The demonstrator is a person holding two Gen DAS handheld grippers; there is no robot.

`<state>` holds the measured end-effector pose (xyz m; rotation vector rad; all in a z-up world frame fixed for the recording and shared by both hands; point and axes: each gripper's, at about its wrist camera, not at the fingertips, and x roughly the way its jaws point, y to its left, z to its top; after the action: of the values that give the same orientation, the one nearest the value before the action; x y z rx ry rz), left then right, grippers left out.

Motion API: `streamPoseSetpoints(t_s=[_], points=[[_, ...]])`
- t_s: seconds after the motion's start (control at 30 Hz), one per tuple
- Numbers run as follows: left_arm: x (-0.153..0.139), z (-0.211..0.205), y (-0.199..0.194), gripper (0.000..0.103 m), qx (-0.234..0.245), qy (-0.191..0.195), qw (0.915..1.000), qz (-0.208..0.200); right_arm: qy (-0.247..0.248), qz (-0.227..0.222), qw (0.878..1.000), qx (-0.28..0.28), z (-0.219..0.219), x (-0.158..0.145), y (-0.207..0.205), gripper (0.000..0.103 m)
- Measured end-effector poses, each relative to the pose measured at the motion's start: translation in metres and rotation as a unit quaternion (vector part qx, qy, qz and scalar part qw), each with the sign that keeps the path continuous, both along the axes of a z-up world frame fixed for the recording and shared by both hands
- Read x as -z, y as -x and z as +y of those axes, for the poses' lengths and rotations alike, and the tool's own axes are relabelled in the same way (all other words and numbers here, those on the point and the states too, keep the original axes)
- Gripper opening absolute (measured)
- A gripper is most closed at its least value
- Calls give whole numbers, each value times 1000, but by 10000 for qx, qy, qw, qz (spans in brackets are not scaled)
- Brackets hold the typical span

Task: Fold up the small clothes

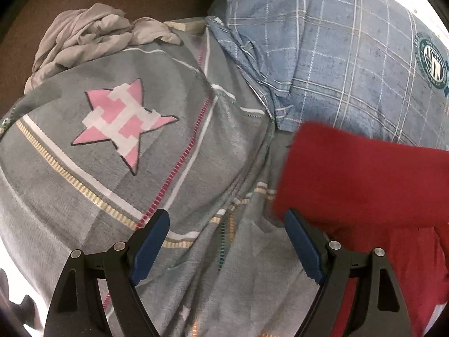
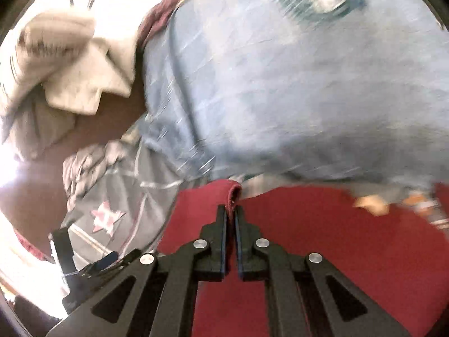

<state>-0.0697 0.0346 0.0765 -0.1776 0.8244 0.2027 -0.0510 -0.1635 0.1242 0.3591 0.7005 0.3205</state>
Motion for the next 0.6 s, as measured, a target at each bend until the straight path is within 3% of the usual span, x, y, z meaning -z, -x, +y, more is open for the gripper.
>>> streamPoseSetpoints(t_s=[0.13, 0.27, 0.6], points=[[3, -16, -3, 84, 178, -63, 9998, 48, 460, 120, 9964, 706, -66, -2, 25, 5], [3, -36, -6, 84, 426, -170, 9989, -45, 552, 614, 9889, 1238, -112, 32, 31, 5], [-5, -74, -15, 84, 1122, -224, 9934, -25, 769, 1222, 9746, 1710, -158, 88, 42, 5]])
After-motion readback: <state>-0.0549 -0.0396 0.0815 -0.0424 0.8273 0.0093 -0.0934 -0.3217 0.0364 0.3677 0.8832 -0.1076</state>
